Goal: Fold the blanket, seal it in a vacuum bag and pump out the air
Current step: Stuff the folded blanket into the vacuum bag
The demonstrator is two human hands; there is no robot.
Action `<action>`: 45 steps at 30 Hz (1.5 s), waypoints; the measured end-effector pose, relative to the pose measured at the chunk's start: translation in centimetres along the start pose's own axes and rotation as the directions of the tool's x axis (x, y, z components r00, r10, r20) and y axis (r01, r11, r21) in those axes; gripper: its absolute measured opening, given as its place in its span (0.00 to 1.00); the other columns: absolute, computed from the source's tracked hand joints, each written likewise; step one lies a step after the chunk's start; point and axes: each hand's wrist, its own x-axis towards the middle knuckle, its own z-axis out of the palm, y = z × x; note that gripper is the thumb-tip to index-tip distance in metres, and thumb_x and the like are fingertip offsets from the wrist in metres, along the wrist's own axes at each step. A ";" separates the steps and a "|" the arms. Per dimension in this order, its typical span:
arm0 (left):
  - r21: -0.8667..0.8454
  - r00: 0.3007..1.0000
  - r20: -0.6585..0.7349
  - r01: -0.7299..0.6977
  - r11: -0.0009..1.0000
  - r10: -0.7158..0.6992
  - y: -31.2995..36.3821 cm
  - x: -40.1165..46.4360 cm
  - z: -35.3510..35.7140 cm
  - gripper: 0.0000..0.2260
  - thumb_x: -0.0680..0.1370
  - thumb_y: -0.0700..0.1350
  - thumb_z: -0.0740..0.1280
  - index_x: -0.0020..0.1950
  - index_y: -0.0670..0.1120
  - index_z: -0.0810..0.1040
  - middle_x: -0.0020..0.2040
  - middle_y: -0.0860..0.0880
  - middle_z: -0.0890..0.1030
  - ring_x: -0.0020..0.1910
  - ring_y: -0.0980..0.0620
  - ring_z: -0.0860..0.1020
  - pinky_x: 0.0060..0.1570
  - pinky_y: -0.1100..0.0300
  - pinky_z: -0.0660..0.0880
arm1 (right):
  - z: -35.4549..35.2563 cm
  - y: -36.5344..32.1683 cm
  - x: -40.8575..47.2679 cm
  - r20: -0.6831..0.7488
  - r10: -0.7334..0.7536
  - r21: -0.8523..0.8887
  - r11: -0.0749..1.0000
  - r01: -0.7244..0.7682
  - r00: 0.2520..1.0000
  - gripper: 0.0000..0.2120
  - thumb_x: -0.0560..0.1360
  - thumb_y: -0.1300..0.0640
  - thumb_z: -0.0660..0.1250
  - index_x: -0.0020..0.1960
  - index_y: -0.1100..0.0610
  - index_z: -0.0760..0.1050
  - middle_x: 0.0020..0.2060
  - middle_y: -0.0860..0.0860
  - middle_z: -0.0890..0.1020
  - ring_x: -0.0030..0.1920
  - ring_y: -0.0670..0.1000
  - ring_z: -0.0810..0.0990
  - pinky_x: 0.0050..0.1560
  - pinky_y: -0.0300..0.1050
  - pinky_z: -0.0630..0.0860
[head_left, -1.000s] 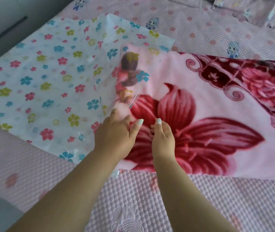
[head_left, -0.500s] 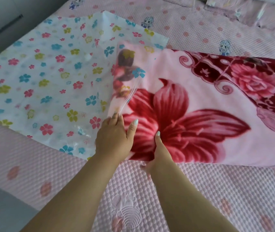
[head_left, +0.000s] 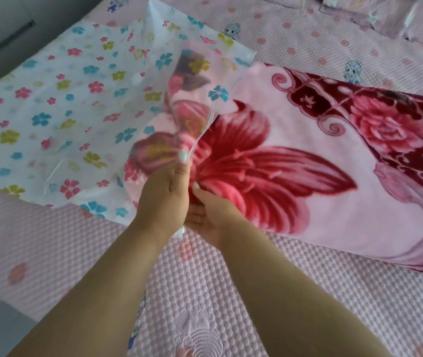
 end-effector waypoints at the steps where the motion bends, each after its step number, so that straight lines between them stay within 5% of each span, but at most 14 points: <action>1: -0.006 1.000 0.013 0.017 1.000 -0.017 -0.2 0.2 -0.2 0.28 0.76 0.68 0.36 0.45 0.51 0.68 0.42 0.51 0.71 0.33 0.62 0.65 0.37 0.64 0.66 | -1.5 -0.3 -0.5 -0.020 -0.051 -0.126 0.991 0.048 0.998 0.17 0.80 0.51 0.62 0.56 0.64 0.79 0.46 0.59 0.85 0.44 0.53 0.83 0.44 0.43 0.80; 3: 0.001 1.000 0.027 0.001 1.000 -0.001 -0.4 0.5 0.2 0.27 0.78 0.67 0.38 0.42 0.49 0.65 0.39 0.51 0.70 0.34 0.57 0.66 0.35 0.64 0.63 | -5.2 -2.0 -1.5 -0.195 -0.366 -0.421 0.869 0.259 0.910 0.15 0.78 0.47 0.64 0.41 0.56 0.81 0.32 0.50 0.85 0.33 0.47 0.83 0.34 0.46 0.80; 6: 0.050 0.992 -0.043 -0.119 0.992 0.121 0.6 0.5 1.4 0.27 0.81 0.60 0.43 0.29 0.48 0.65 0.28 0.53 0.71 0.30 0.55 0.70 0.32 0.64 0.65 | -7.8 -5.5 0.2 -0.271 -0.783 -0.808 0.501 0.310 0.560 0.26 0.75 0.34 0.50 0.43 0.50 0.78 0.36 0.47 0.82 0.38 0.45 0.79 0.41 0.49 0.74; 7: 0.050 0.989 -0.036 -0.140 0.989 0.142 1.2 0.4 2.1 0.29 0.81 0.60 0.42 0.32 0.49 0.74 0.32 0.52 0.78 0.35 0.54 0.76 0.35 0.64 0.69 | -7.6 -6.0 1.8 -0.240 -0.757 -0.839 0.477 0.263 0.608 0.30 0.77 0.32 0.45 0.50 0.49 0.79 0.45 0.49 0.83 0.47 0.49 0.80 0.51 0.52 0.74; 10: 0.057 0.979 0.080 -0.193 0.979 0.189 2.6 0.5 5.2 0.37 0.79 0.65 0.39 0.57 0.44 0.81 0.52 0.45 0.83 0.54 0.47 0.79 0.55 0.53 0.76 | -5.9 -5.6 5.5 -0.109 -0.378 -0.444 0.846 0.295 0.919 0.38 0.77 0.31 0.39 0.66 0.54 0.75 0.62 0.59 0.78 0.64 0.59 0.75 0.70 0.56 0.66; 12: 0.106 0.974 0.134 -0.198 0.974 0.183 2.7 1.1 6.8 0.38 0.78 0.65 0.38 0.58 0.42 0.79 0.53 0.43 0.82 0.55 0.45 0.78 0.57 0.49 0.73 | -6.3 -6.2 6.5 -0.005 -0.312 -0.180 0.935 0.306 0.950 0.43 0.77 0.31 0.36 0.66 0.59 0.75 0.63 0.60 0.78 0.66 0.60 0.74 0.71 0.56 0.65; 17: 0.347 0.975 0.163 -0.201 0.916 0.152 1.5 5.3 7.8 0.39 0.77 0.63 0.34 0.57 0.40 0.77 0.63 0.44 0.77 0.66 0.45 0.69 0.67 0.51 0.63 | -9.6 -7.6 5.2 -0.060 -0.438 -0.162 0.891 0.424 0.897 0.41 0.77 0.32 0.36 0.65 0.57 0.76 0.62 0.52 0.80 0.65 0.48 0.75 0.71 0.50 0.62; 21: 0.318 0.969 0.193 -0.212 0.924 0.156 2.6 8.3 8.5 0.28 0.82 0.57 0.45 0.61 0.44 0.78 0.63 0.44 0.77 0.66 0.45 0.70 0.67 0.50 0.64 | -8.7 -6.5 3.5 -0.131 -0.666 -0.433 0.705 0.562 0.734 0.32 0.79 0.33 0.42 0.47 0.45 0.82 0.46 0.42 0.85 0.50 0.39 0.81 0.53 0.43 0.74; 24: 0.070 0.971 -0.047 -0.229 0.971 0.233 2.6 5.0 7.6 0.24 0.82 0.56 0.50 0.67 0.44 0.75 0.67 0.44 0.75 0.69 0.47 0.69 0.70 0.49 0.63 | -10.1 -6.2 3.0 0.016 -0.788 -0.707 0.426 0.565 0.615 0.31 0.78 0.35 0.47 0.57 0.55 0.79 0.52 0.50 0.83 0.56 0.49 0.79 0.58 0.46 0.73; 29: -0.063 0.901 -0.419 0.097 0.993 -0.114 -0.5 0.7 6.1 0.17 0.81 0.49 0.60 0.60 0.38 0.78 0.56 0.42 0.80 0.59 0.44 0.75 0.61 0.45 0.69 | -12.2 -4.4 2.5 0.459 -0.629 -0.864 -0.150 0.481 0.628 0.40 0.73 0.28 0.46 0.70 0.55 0.70 0.66 0.52 0.75 0.68 0.51 0.69 0.69 0.50 0.64; 32: -0.154 0.808 -0.467 0.324 0.933 -0.358 -1.7 0.7 5.9 0.20 0.79 0.53 0.62 0.60 0.37 0.77 0.57 0.40 0.79 0.59 0.42 0.75 0.62 0.46 0.70 | -12.3 -4.1 2.9 0.489 -0.554 -0.872 -0.289 0.396 0.674 0.47 0.69 0.23 0.44 0.74 0.54 0.64 0.72 0.53 0.69 0.73 0.53 0.64 0.74 0.53 0.58; 37: -0.605 0.384 -0.328 0.617 0.504 -0.863 -4.2 -0.6 6.2 0.32 0.76 0.57 0.67 0.71 0.39 0.63 0.69 0.37 0.64 0.68 0.38 0.66 0.64 0.44 0.69 | -11.8 -3.0 3.6 0.484 -0.480 -0.836 -0.500 0.225 0.732 0.54 0.63 0.21 0.54 0.78 0.54 0.51 0.76 0.52 0.59 0.76 0.53 0.56 0.72 0.46 0.43; 40: -0.655 0.314 -0.203 0.661 0.367 -0.927 -5.9 -1.1 7.1 0.39 0.74 0.65 0.63 0.73 0.38 0.59 0.69 0.35 0.66 0.67 0.36 0.68 0.62 0.42 0.68 | -11.5 -2.8 3.9 0.495 -0.459 -0.794 -0.584 0.169 0.738 0.59 0.59 0.21 0.59 0.78 0.55 0.49 0.76 0.52 0.59 0.76 0.53 0.56 0.71 0.46 0.41; 45: -0.705 0.151 -0.054 0.694 0.145 -0.987 -9.1 -2.0 7.8 0.41 0.72 0.70 0.60 0.70 0.37 0.65 0.65 0.36 0.73 0.61 0.35 0.74 0.62 0.41 0.70 | -10.7 -2.5 4.0 0.518 -0.484 -0.743 -0.664 0.090 0.705 0.61 0.56 0.23 0.66 0.76 0.61 0.59 0.70 0.55 0.69 0.70 0.55 0.66 0.73 0.50 0.57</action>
